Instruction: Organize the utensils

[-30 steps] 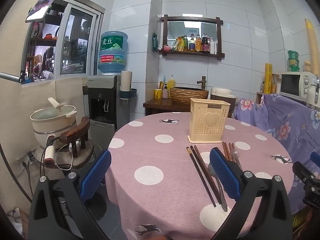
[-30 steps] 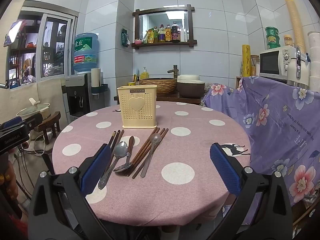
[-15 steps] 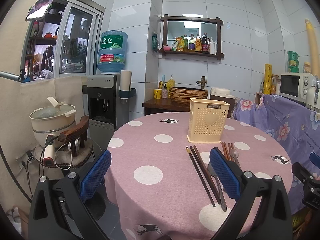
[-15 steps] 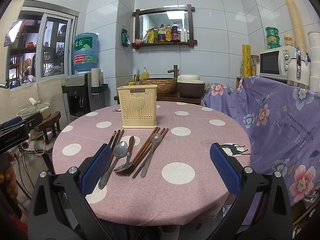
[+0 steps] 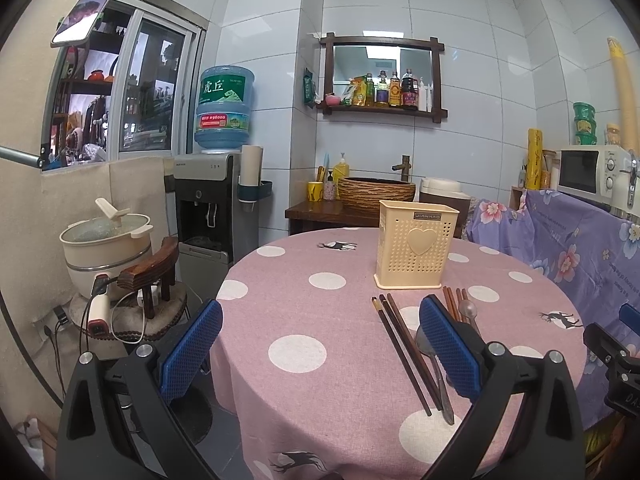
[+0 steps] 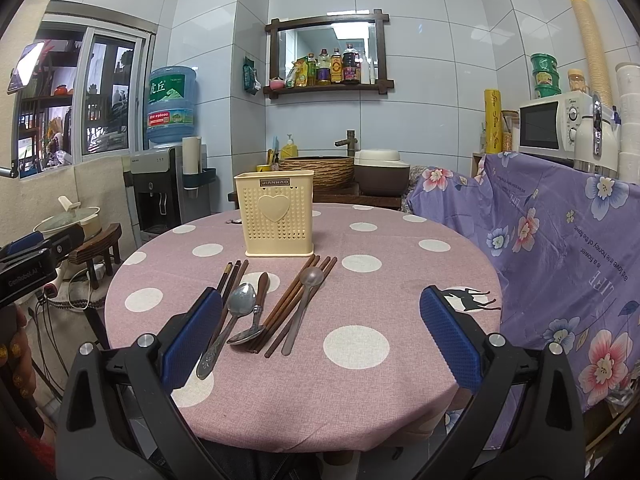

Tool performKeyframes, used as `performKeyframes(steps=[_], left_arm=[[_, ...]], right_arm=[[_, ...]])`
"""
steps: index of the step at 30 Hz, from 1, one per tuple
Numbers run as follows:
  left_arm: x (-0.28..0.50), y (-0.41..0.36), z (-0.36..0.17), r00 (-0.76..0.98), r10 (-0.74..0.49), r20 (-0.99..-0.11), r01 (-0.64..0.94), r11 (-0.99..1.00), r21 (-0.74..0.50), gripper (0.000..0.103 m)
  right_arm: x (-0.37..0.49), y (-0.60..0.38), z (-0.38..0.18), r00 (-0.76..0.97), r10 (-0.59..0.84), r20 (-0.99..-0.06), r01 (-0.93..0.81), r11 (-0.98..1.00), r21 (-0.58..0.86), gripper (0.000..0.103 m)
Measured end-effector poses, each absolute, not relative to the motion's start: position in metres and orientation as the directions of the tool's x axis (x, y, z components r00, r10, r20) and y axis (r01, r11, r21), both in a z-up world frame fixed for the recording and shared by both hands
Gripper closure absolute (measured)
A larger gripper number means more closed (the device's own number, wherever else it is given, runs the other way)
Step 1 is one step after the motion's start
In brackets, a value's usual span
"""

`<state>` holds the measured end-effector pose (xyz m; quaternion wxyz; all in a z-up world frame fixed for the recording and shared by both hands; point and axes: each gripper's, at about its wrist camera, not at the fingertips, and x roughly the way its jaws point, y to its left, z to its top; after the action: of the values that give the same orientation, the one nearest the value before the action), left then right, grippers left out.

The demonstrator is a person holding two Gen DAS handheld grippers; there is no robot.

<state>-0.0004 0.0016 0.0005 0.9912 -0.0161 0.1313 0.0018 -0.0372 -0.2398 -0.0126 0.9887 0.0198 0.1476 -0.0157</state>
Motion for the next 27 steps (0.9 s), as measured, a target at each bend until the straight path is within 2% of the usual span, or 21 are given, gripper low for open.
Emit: performKeyframes(steps=[27], left_arm=[[-0.0003, -0.0002, 0.0012, 0.965, -0.011, -0.261, 0.002, 0.999, -0.035, 0.005]], right_arm=[[-0.0377, -0.2403, -0.0127, 0.956, -0.025, -0.291, 0.037, 0.999, 0.036, 0.005]])
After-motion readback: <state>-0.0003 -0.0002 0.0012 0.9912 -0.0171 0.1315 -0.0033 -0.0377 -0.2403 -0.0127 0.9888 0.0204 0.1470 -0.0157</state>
